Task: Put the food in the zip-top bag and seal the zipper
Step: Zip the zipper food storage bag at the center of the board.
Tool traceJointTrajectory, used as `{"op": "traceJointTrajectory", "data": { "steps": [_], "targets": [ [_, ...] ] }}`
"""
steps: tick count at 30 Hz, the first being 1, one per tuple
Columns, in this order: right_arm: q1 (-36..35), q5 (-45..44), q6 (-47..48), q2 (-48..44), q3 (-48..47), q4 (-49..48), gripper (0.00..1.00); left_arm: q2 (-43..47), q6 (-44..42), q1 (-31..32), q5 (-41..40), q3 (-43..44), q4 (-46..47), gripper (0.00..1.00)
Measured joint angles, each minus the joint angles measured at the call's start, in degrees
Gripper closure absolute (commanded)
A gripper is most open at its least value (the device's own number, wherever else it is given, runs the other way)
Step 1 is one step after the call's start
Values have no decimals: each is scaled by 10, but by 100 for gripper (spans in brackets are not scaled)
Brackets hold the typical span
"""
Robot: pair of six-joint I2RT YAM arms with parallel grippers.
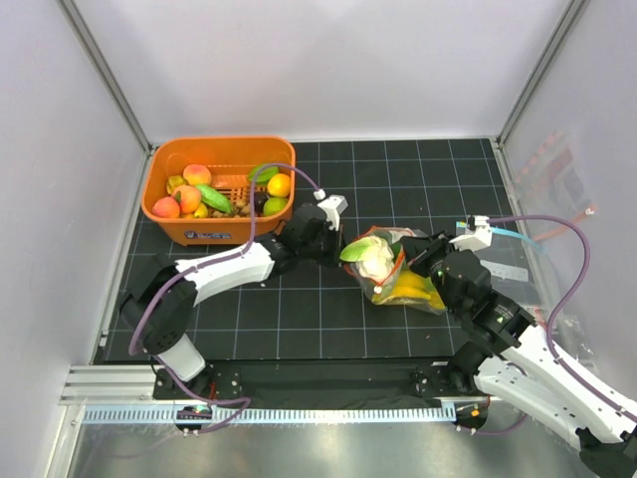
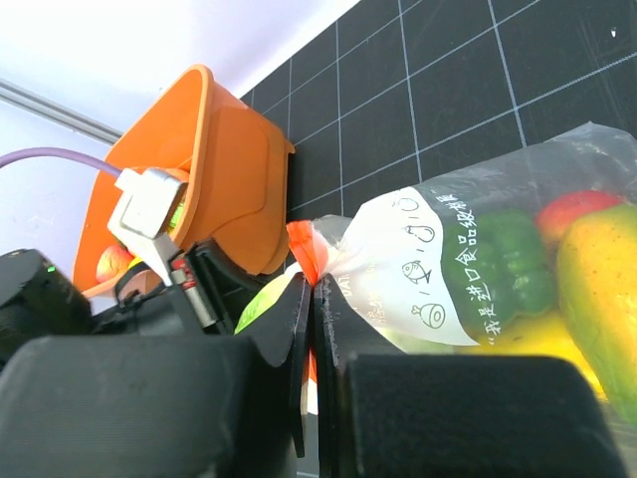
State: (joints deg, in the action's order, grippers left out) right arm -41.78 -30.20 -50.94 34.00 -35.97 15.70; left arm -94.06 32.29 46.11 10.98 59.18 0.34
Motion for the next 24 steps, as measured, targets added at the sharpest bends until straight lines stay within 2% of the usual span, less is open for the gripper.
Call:
{"op": "traceJointTrajectory", "data": {
  "steps": [5,13,19,24],
  "targets": [
    [0,2,5,35,-5,-2,99,66,0,0,17,0,-29,100],
    [0,38,38,188,-95,8,99,217,4,0,60,-3,-39,100],
    [-1,44,85,206,-119,56,99,228,3,-5,61,-10,-44,100],
    [-1,19,133,213,-192,101,99,234,0,-19,26,-26,-62,100]
  ]
}}
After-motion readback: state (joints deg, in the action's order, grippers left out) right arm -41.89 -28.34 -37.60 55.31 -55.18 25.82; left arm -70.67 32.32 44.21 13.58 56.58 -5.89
